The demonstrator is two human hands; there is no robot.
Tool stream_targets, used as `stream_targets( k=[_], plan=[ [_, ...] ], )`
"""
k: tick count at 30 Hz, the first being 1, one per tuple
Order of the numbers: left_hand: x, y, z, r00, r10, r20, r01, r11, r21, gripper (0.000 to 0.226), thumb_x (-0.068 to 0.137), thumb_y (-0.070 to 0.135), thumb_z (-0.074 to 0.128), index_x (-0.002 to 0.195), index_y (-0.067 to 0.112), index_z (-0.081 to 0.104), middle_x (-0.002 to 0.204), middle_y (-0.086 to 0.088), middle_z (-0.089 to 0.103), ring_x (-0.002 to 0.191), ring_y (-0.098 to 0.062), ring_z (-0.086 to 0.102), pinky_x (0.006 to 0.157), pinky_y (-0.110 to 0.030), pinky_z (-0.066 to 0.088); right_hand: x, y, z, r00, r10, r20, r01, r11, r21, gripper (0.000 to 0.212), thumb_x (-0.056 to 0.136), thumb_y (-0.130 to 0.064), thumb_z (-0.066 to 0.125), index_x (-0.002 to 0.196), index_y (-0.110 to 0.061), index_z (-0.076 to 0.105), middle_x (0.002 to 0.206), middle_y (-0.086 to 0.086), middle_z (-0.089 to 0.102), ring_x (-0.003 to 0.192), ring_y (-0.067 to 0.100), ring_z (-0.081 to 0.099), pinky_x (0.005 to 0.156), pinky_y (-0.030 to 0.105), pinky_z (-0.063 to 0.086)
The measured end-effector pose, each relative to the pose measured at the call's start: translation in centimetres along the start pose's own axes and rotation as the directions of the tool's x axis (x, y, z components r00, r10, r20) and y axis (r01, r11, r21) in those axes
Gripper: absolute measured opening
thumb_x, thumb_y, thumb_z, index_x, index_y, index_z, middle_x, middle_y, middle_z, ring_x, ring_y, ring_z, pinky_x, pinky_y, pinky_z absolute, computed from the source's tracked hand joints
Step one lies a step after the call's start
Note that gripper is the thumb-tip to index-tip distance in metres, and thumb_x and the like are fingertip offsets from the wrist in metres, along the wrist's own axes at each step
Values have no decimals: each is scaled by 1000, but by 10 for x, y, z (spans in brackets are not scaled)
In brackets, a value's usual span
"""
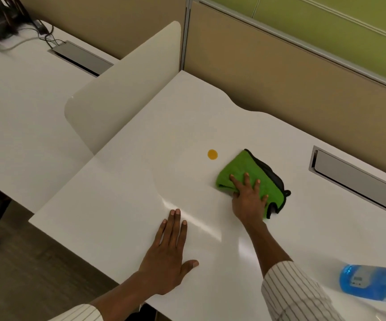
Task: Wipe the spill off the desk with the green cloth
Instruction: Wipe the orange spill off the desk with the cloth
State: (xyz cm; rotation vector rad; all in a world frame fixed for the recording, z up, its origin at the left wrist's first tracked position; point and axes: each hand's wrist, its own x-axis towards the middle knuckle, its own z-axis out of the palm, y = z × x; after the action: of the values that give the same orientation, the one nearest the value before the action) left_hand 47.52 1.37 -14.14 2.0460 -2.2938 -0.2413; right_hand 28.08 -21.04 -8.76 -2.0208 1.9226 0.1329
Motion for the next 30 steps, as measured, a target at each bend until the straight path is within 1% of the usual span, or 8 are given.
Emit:
stream_targets(
  k=[5, 8, 11, 16, 21, 26, 28, 30],
  plan=[
    [0, 1, 2, 1000, -8, 7, 8, 1000, -6, 103, 105, 77, 33, 169, -2, 18, 179, -29, 2, 167, -44, 10, 126, -52, 16, -16, 0, -2, 986, 166, 9, -166, 986, 28, 64, 106, -21, 42, 159, -51, 26, 177, -1, 5, 160, 44, -4, 116, 83, 13],
    [1, 1, 3, 1000, -12, 14, 13, 1000, -11, 104, 103, 78, 36, 168, -2, 23, 179, -30, 7, 166, -44, 14, 125, -52, 18, -49, -26, 15, 983, 184, 26, -184, 983, -19, 65, 106, -23, 41, 162, -47, 18, 177, 1, 1, 159, 48, -5, 115, 83, 14],
    [3, 3, 2, 999, -19, 28, 19, 1000, 1, 106, 99, 80, 43, 166, -3, 32, 177, -31, 14, 164, -46, 21, 125, -53, 20, -64, -53, 34, 999, 39, -16, -41, 990, -136, 72, 102, -19, 45, 164, -43, 16, 177, 5, 3, 158, 52, -3, 115, 83, 15],
    [3, 1, 4, 998, -42, 36, 42, 999, 5, 110, 94, 82, 48, 165, -2, 35, 177, -32, 16, 164, -46, 23, 124, -54, 21, -6, -67, 18, 980, -191, 53, 197, 967, -161, 71, 103, -19, 47, 161, -50, 20, 177, -1, 5, 160, 46, -5, 118, 82, 10],
    [5, 2, 5, 997, -53, 58, 52, 999, 14, 112, 93, 83, 50, 165, -2, 35, 177, -32, 16, 164, -46, 23, 122, -60, 22, 44, -61, -8, 997, -54, 47, 57, 995, -77, 68, 104, -20, 44, 159, -53, 23, 177, -1, 6, 160, 45, -2, 116, 83, 12],
    [5, 2, 5, 995, -65, 71, 66, 998, -17, 113, 91, 85, 50, 164, -1, 37, 176, -31, 19, 163, -46, 25, 124, -55, 22, 36, -78, -12, 988, 121, 95, -115, 991, -66, 67, 106, -21, 41, 163, -45, 16, 176, 8, -4, 157, 54, -5, 109, 88, 17],
    [6, 2, 6, 995, -61, 77, 63, 998, -29, 113, 90, 85, 50, 163, -1, 40, 176, -31, 22, 162, -46, 28, 124, -54, 22, 23, -92, -8, 985, 116, 129, -107, 991, -77, 65, 107, -23, 40, 163, -42, 14, 176, 10, -4, 155, 58, -2, 107, 88, 20],
    [7, 3, 7, 994, -64, 85, 67, 997, -32, 114, 88, 86, 50, 162, -1, 43, 174, -31, 26, 160, -46, 33, 123, -54, 23, 6, -106, 2, 991, 38, 124, -20, 990, -140, 66, 106, -22, 39, 164, -40, 15, 176, 12, -1, 154, 60, 1, 107, 88, 23]
  ],
)
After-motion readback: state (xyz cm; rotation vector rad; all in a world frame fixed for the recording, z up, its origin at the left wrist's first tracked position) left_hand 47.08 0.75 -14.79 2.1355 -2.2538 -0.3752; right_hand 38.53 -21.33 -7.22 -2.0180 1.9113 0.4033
